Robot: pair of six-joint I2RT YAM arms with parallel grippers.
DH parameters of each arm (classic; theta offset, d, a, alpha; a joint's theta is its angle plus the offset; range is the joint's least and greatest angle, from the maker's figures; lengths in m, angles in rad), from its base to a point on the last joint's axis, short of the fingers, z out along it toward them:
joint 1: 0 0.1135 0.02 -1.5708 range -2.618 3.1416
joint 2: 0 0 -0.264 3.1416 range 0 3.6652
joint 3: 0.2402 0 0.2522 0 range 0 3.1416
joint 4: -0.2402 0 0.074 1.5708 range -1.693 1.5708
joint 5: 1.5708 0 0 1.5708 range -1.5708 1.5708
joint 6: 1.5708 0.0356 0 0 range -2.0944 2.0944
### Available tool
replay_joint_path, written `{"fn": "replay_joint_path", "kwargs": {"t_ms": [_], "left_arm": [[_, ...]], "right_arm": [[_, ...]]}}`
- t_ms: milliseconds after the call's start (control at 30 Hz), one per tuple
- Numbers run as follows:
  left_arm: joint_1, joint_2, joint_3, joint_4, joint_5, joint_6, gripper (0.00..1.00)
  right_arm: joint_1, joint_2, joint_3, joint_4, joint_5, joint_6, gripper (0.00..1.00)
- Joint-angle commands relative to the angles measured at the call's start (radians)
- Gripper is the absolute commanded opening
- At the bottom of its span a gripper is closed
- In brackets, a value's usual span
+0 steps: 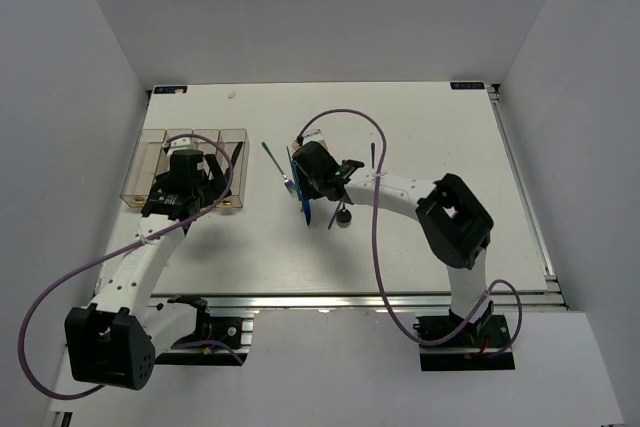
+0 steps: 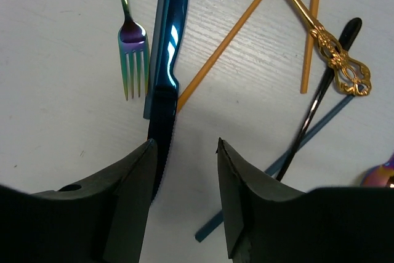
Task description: Sort the eating utensils into containers
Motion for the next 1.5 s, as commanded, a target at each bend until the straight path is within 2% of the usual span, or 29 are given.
{"fn": "replay_joint_path", "kwargs": {"t_ms": [0,233,367,667,1467], "left_arm": [[-0.004,-0.048,-0.008,0.044,0.021,0.011,0.98],[-0.004,-0.022,0.001,0.037,0.055,0.035,0.98],[-0.004,-0.019,0.001,0.038,0.064,0.040,0.98],[-0.004,-0.005,0.002,0.037,0.087,0.044,0.98],[-0.004,0.009,0.002,0.031,0.090,0.049,0.98]], "right_arm": [[0.000,0.049,0.099,0.008,0.037,-0.053,0.50],[-0.003,0.242,0.361,-0.073,0.077,-0.128,0.48],[-0.017,0.301,0.433,-0.104,0.073,-0.142,0.46],[-0.034,0.335,0.441,-0.084,-0.009,-0.156,0.38],[-0.034,0.395,0.453,-0.105,-0.053,-0.139,0.36]]}}
